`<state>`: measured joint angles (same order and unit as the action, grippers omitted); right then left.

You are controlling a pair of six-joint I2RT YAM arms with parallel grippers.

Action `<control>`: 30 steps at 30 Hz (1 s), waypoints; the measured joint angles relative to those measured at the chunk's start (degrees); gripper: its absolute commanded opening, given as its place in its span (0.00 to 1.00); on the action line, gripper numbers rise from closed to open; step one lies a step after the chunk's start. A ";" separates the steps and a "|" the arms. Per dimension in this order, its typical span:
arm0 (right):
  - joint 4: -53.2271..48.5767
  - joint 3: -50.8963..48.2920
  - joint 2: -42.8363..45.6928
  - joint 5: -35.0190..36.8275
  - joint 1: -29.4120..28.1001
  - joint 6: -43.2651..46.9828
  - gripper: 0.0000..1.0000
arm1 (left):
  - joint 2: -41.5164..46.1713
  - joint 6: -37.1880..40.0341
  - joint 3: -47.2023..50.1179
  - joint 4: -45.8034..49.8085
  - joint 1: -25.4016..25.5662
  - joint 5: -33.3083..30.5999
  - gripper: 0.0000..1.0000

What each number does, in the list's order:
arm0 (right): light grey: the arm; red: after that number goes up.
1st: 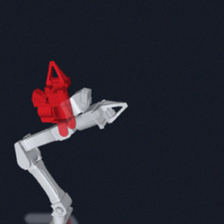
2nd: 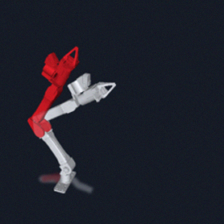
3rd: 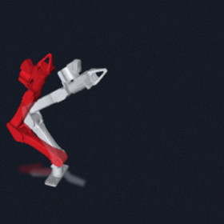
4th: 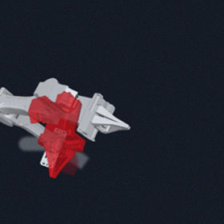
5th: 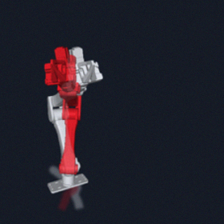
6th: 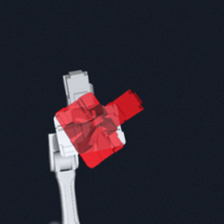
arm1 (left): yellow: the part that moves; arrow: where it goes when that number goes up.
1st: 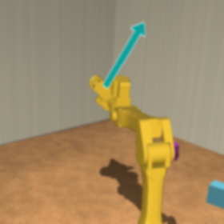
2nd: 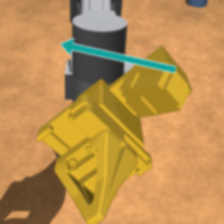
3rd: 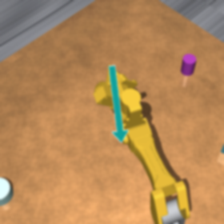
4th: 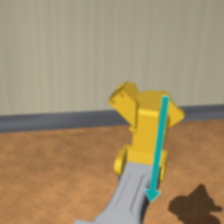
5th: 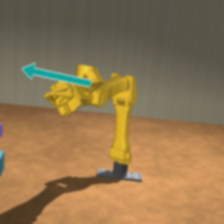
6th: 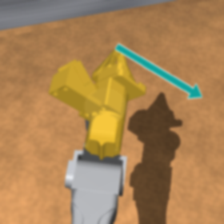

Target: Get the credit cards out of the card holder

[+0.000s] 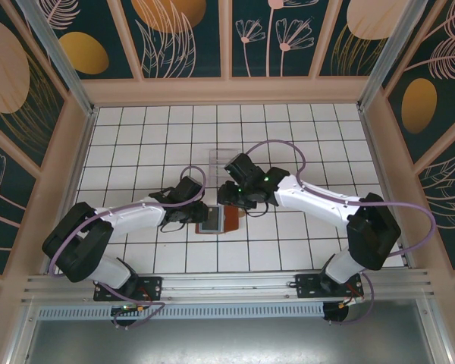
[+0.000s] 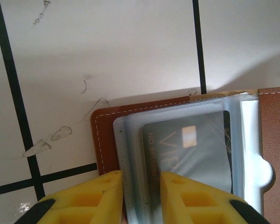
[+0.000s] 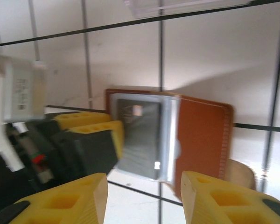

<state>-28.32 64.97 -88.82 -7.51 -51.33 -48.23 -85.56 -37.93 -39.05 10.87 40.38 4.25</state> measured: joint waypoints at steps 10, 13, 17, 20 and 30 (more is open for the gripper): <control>10.67 -1.49 -5.53 -7.04 -0.31 -4.46 0.36 | 0.00 -0.02 0.15 -0.44 0.00 0.37 0.26; 12.68 -3.89 -7.10 -7.85 -0.31 -4.92 0.34 | 0.00 -0.09 0.17 -0.50 0.00 0.39 0.26; 14.99 -7.98 -7.85 -8.52 -0.31 -5.14 0.31 | 0.02 -0.44 0.48 -1.18 0.00 0.48 0.25; 17.59 -10.97 -7.85 -9.27 -0.09 -5.03 0.28 | 0.02 -0.66 0.70 -1.70 0.00 0.83 0.25; 26.69 -18.36 -7.85 -12.15 2.58 -3.39 0.23 | 0.52 -0.90 0.92 -1.60 0.00 1.05 0.32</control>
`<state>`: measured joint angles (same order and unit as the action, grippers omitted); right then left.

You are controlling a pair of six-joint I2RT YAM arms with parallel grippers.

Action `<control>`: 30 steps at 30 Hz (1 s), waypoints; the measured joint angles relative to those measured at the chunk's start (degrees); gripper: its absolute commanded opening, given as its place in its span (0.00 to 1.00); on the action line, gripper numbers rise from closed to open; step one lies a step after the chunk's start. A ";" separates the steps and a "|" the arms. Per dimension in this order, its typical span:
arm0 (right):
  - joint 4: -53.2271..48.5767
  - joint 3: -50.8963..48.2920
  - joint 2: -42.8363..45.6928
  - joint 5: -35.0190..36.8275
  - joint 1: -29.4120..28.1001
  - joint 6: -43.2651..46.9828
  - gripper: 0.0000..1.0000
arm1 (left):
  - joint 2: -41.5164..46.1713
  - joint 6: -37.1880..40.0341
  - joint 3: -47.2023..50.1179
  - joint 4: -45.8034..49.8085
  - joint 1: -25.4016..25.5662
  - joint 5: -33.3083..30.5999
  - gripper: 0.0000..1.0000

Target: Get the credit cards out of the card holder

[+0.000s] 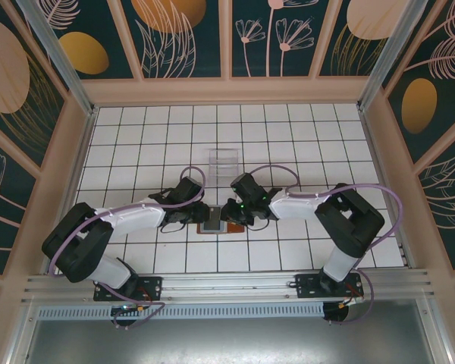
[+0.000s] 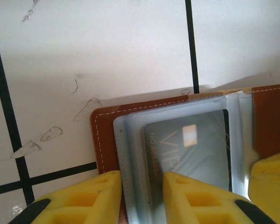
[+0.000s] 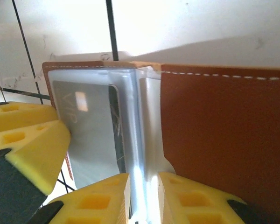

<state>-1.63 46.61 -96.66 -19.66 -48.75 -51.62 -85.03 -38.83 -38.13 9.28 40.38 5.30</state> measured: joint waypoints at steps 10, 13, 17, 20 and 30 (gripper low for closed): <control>6.60 -2.93 1.05 -2.86 0.50 0.68 0.24 | 3.37 -0.42 0.28 2.56 0.00 -0.26 0.29; 8.07 -2.95 1.05 -3.58 0.61 0.70 0.25 | 3.34 -0.44 0.72 2.54 0.00 -0.24 0.26; 9.14 -2.93 1.05 -4.46 0.72 0.74 0.27 | 3.06 -0.44 1.57 2.54 0.00 -0.22 0.24; 9.20 -2.93 1.05 -4.50 0.72 1.14 0.30 | 2.49 -0.44 1.73 2.45 0.00 -0.22 0.23; 9.22 -1.97 -0.44 -5.79 0.72 1.79 0.30 | 1.68 -0.39 1.99 1.62 0.00 -0.17 0.21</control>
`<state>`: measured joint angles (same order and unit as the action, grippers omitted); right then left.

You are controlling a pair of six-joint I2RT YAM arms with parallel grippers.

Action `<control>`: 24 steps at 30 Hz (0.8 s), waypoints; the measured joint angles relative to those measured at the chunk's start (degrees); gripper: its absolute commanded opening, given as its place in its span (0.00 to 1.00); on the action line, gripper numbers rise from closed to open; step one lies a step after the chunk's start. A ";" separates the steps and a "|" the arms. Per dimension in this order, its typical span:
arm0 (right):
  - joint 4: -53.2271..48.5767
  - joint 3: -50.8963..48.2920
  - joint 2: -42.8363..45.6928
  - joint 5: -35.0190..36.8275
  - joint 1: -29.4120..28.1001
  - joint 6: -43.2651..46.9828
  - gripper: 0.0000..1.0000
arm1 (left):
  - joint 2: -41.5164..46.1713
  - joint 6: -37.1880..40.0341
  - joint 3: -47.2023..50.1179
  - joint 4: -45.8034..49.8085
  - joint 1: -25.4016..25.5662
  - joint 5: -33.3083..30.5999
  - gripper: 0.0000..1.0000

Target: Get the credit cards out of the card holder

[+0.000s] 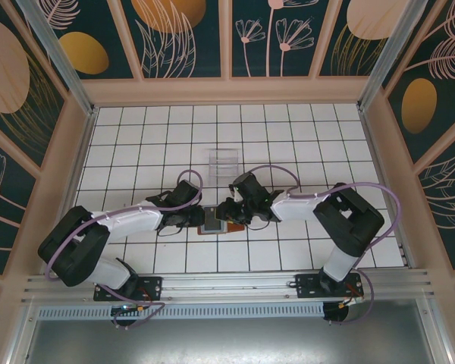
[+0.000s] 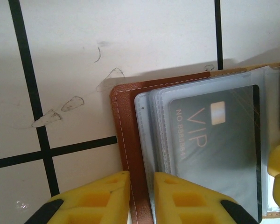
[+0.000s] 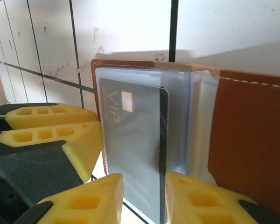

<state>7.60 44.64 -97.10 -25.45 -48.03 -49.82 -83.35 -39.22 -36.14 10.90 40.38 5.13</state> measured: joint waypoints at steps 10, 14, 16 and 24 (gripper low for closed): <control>-0.46 1.57 -0.57 -0.09 0.00 0.50 0.31 | -0.35 0.00 0.00 -0.26 0.00 0.22 0.21; -1.53 2.47 -0.85 0.57 -0.02 1.55 0.31 | -0.35 0.00 0.00 -0.26 0.00 0.22 0.21; -2.08 2.75 -1.09 1.07 -0.02 1.86 0.31 | -0.35 0.00 0.00 -0.26 0.00 0.24 0.21; -4.85 5.03 -2.73 2.84 -0.74 3.26 0.30 | -0.35 0.00 0.00 -0.26 0.00 0.35 0.21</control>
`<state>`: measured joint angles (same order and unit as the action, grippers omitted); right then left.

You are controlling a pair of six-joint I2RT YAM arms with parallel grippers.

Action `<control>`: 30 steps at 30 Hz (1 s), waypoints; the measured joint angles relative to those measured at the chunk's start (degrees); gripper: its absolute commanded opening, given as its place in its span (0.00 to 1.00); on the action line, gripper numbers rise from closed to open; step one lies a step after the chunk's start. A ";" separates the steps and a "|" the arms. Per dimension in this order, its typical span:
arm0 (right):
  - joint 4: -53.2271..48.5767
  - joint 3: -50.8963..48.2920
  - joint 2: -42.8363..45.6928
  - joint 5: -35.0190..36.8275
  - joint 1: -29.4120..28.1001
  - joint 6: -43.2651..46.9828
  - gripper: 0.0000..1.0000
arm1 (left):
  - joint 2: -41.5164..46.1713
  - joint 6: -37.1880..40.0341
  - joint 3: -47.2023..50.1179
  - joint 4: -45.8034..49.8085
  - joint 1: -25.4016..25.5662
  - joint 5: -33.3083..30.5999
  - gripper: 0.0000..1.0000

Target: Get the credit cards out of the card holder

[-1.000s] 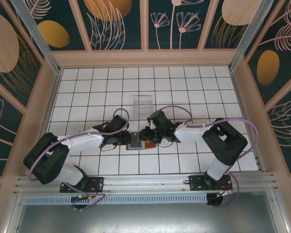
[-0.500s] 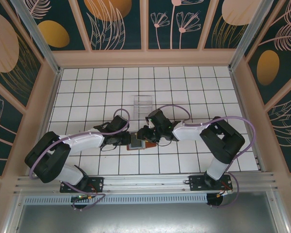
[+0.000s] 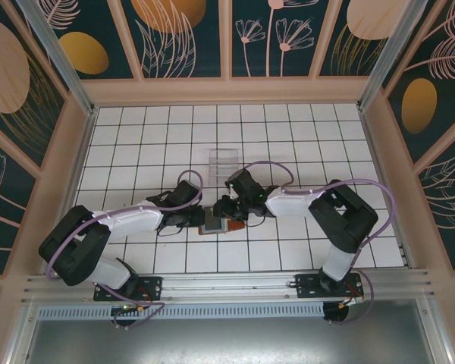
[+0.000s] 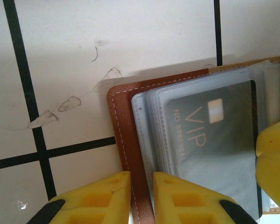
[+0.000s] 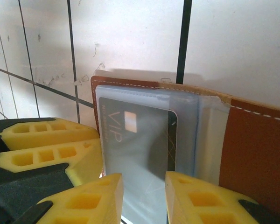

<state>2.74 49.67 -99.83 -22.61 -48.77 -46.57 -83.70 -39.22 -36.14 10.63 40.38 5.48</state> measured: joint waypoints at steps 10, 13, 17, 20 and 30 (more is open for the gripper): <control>-4.42 2.62 -0.46 3.45 -1.29 1.57 0.32 | 0.00 0.00 0.00 0.00 0.00 0.02 0.21; -6.58 3.69 -0.46 5.42 -1.75 1.97 0.33 | 0.00 0.00 0.00 0.02 0.00 0.02 0.22; -8.66 4.35 -0.44 7.45 -1.97 2.69 0.33 | 0.00 0.00 0.00 0.02 0.00 0.02 0.22; -9.51 4.42 -0.28 8.13 -1.97 2.82 0.33 | 0.00 0.00 0.00 0.02 0.00 0.02 0.22; -11.37 4.61 2.95 9.03 -1.79 2.82 0.33 | 0.00 0.00 0.00 0.07 0.00 -0.02 0.24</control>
<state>-8.62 54.28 -96.88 -13.58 -50.57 -43.75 -83.70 -39.22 -36.14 10.70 40.38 5.45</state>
